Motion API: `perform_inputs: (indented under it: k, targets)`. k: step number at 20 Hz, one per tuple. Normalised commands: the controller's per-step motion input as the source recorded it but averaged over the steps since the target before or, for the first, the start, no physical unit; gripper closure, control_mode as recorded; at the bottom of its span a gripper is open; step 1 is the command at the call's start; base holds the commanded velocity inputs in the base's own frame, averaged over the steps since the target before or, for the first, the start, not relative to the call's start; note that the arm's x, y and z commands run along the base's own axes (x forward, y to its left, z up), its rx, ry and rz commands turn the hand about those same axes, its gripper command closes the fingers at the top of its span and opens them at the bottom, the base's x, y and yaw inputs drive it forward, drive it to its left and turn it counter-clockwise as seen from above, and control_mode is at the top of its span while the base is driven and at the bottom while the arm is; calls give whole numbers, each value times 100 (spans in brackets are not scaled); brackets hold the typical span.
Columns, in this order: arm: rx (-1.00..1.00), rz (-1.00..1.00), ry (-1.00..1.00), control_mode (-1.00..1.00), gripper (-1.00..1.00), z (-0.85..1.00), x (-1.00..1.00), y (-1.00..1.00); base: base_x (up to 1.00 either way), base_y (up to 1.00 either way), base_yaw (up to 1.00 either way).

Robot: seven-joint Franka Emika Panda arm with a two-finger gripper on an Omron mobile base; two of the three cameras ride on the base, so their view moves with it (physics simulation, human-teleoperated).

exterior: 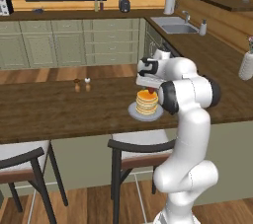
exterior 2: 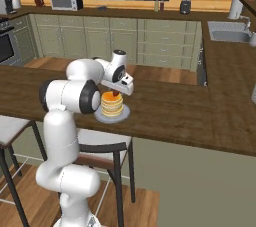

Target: Take the strawberry from the fridge and place it on top of the pancake, located on the dining counter.

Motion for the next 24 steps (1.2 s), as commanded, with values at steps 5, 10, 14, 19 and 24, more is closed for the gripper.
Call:
perform_inputs:
  k: [5,10,14,19,24]
  targets:
    - [1,0,0,-100,-100,32,-12,0,0,0,0]
    - [2,-4,-5,-100,-100,46,-14,0,0,0,0]
    - [2,-9,-7,-100,-100,38,-27,-1,0,0,0]
    - [0,-9,-9,-100,-100,27,-51,0,0,0,0]
    - [0,-7,-6,-100,-100,9,-56,0,0,0,0]
